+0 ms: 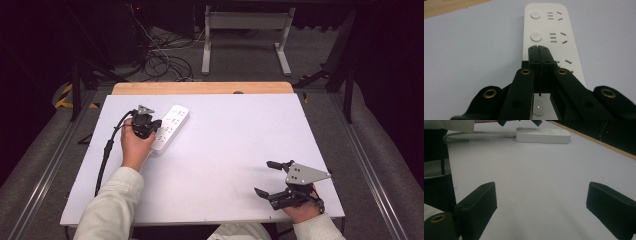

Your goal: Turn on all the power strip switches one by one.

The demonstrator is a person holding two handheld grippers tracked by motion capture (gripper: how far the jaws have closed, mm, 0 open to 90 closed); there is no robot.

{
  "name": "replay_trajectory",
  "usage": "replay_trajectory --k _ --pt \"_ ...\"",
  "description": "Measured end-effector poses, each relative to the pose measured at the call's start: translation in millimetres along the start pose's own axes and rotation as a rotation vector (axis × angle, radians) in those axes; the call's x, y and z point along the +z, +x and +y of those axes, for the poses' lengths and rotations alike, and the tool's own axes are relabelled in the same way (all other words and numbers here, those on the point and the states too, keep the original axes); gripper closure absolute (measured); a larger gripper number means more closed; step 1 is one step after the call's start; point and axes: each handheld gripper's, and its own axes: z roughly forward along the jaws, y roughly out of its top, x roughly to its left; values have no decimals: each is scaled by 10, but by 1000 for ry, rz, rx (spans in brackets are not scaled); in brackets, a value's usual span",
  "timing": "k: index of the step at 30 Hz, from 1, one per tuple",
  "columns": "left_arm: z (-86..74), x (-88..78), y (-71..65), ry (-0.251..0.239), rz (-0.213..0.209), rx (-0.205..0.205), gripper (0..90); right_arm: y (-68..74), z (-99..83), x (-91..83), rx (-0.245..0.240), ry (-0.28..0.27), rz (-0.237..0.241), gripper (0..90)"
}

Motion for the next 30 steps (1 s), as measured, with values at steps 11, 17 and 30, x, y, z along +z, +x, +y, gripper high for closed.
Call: replay_trajectory --k 11,17,30 --pt "-15 83 -17 7 7 -5 899 0 -2 -1 3 -1 1 99" --pt "-22 88 -19 2 20 11 900 1 -1 -2 2 0 2 99" --pt "-37 105 -45 0 40 26 900 2 -2 -7 3 -2 1 99"
